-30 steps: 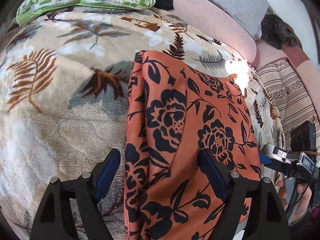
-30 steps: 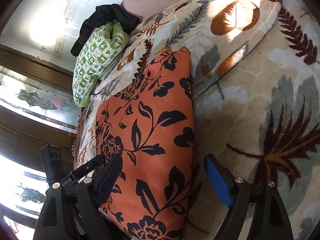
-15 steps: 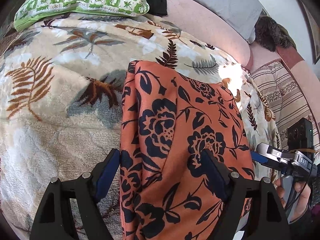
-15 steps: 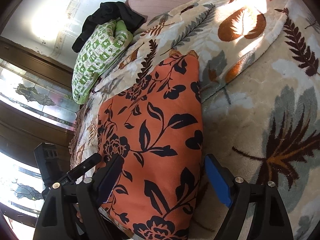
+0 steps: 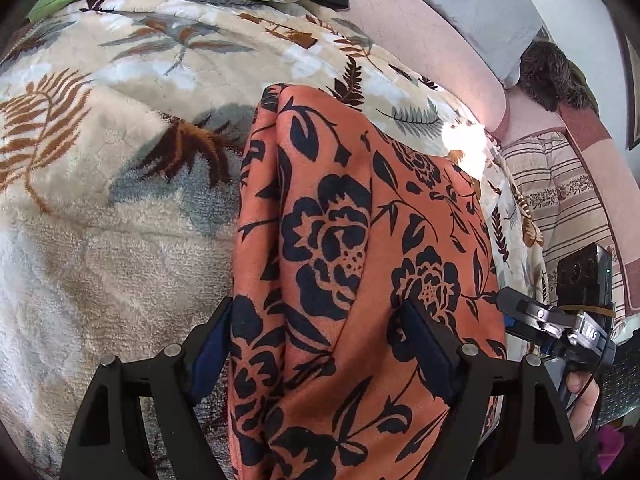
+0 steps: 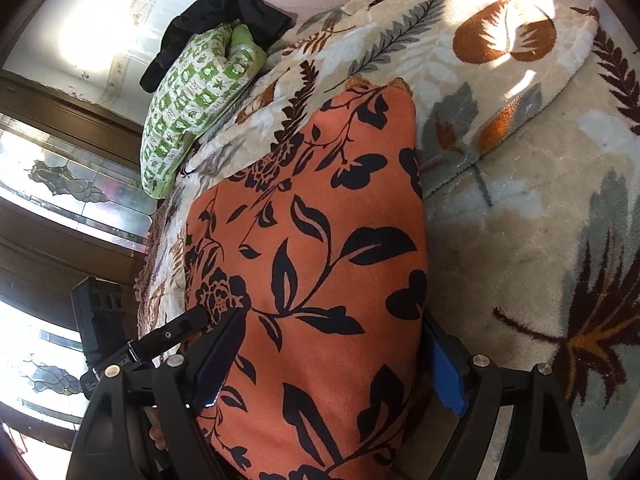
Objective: Fold small clothes
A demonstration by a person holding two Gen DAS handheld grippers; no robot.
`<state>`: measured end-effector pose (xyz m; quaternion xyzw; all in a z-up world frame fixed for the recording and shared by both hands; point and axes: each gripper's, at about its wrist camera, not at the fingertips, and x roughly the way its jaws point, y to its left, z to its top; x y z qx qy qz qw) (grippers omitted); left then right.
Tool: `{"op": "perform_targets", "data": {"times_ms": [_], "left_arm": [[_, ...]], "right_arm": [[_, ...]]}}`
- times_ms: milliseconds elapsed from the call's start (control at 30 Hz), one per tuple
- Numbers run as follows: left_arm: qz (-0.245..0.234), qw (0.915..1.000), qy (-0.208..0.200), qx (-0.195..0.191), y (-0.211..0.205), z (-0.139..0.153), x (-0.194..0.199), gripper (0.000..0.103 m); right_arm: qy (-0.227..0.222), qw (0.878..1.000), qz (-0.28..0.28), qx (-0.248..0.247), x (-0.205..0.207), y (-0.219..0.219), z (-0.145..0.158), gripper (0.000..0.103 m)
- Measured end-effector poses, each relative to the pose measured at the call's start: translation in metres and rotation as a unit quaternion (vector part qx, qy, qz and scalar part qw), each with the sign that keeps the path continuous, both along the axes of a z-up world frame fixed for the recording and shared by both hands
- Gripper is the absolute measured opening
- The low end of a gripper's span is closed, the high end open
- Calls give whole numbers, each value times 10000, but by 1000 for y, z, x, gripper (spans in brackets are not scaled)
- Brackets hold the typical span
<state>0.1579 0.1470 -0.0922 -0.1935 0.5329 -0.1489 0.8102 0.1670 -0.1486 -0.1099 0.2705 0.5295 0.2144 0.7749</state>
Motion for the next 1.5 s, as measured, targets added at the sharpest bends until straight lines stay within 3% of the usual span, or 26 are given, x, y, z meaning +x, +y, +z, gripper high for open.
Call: {"op": "perform_targets", "data": {"times_ms": [133,533,1000,1033,1067,1100,1133,1200,1267,1367,1500], "left_arm": [[-11,9999,-17,167,-6,1,0,82],[-112,9986,-196,488,-11,6,-1,82],[-167,9987,-235,414,-11,0,2,82],[-176,9988,-247,375,-11,-1,2,82],[-209,9987,-274,377,-11,-2,2,73],[-301,9983,-286,421,-13,-3,3,67],[-377,9977,-327,467,-16,-3,2,58],[-443,9969,-412,505,-19,2,-2,44],[-348,9970,-428,536,-20,11,-4,35],[-209,9977,-627,161,-25,36,-8,34],[-95,9935,-1136,20,-52,76,-4,34]], "right_arm": [[21,9999,-120,102,-1,-10,-3,87],[47,9998,-8,-203,2,2,3,87],[164,9991,133,-361,4,15,-7,87],[114,9988,189,-442,4,17,-6,85],[51,9980,271,-571,4,21,-6,83],[24,9968,368,-716,4,25,-6,68],[-5,9957,447,-809,5,29,-5,64],[-160,9933,559,-1003,4,35,4,44],[-447,9890,722,-1214,0,40,21,35],[-845,9829,911,-1356,-5,40,49,33],[-1340,9776,892,-1357,0,11,92,33]]}}
